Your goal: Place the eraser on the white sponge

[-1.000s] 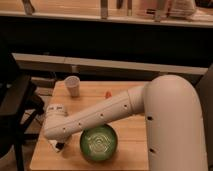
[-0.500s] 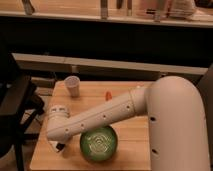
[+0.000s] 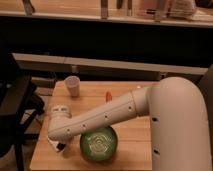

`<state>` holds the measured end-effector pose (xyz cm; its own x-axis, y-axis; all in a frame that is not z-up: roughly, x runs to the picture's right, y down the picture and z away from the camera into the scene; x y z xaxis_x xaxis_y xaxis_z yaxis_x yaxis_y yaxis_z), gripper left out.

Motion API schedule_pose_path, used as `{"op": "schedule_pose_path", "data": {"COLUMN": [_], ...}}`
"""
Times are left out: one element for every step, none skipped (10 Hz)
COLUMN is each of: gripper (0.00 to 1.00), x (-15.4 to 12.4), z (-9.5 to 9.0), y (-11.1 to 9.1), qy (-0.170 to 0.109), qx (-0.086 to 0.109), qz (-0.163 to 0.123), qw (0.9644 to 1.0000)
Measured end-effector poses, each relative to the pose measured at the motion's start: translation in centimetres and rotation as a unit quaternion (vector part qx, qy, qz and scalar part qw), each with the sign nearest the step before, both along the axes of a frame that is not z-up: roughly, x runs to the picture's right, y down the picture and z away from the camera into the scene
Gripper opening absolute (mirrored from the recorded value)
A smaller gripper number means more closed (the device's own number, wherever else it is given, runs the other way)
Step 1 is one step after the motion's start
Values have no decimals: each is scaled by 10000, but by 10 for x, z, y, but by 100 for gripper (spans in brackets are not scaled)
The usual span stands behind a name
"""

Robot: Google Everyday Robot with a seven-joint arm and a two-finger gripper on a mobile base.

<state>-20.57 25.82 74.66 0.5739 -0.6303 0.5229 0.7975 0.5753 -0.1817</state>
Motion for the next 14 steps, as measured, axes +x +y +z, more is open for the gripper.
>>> {"op": "schedule_pose_path", "data": {"gripper": [1,1,1,1,1,1,1,1,1,1,1,1,1,1], "x": [0,1,1,1,1,1,1,1,2,2,1,-1,-2,-2], "z": [0,0,1,1,1,2,3,4,6,8,9,10,10,11], "y": [1,2,2,3,3,1,1,0,-1,-2,-3,-2,-1,0], "qy": [-22,-16,-17,-30,-42,-42,-54,-47,-33,-26,-30,-45,-56,-57], "qx": [-9,-16,-32,-31,-30,-18,-18,-13,-13,-11,-11,-9,-21,-28], "qz": [40,67,96,114,131,157,193,211,242,260,271,278,295,322], "qw": [10000,10000,9999,9999,9999,9999,9998,9998,9997,9997,9996,9996,9995,9995]}}
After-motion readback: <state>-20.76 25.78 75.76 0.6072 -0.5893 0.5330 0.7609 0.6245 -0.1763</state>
